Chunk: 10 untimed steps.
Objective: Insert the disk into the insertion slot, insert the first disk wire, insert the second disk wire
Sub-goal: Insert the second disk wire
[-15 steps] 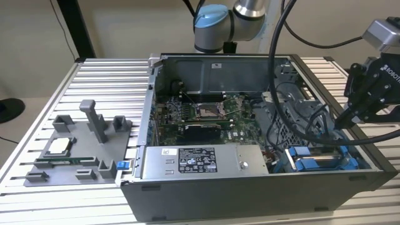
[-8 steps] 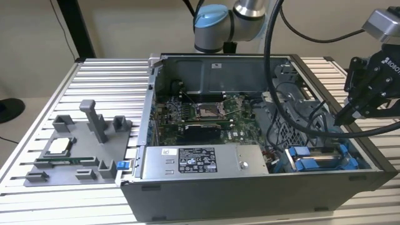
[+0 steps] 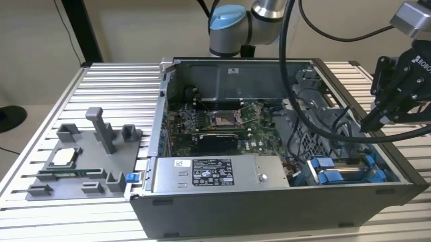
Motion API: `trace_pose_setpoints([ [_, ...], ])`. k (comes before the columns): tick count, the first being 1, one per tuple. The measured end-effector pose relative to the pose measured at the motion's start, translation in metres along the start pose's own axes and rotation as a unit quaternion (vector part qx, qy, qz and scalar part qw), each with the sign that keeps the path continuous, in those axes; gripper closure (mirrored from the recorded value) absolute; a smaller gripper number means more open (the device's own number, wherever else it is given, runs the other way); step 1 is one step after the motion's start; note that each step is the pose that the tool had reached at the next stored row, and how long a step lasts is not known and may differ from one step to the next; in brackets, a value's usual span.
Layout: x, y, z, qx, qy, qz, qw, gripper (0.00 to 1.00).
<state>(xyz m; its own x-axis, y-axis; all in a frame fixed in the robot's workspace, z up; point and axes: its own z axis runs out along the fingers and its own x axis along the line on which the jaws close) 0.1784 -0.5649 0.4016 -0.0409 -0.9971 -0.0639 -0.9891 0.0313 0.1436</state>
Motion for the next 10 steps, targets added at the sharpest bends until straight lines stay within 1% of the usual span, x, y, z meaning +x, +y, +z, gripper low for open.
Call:
trace_pose_setpoints([
  [5,0.0031,0.0046,-0.0010,0.0038,0.0002,-0.002,1.0000,1.00],
  [10,0.0088,0.0088,-0.0007,0.0096,-0.0002,-0.004,0.9999,1.00],
])
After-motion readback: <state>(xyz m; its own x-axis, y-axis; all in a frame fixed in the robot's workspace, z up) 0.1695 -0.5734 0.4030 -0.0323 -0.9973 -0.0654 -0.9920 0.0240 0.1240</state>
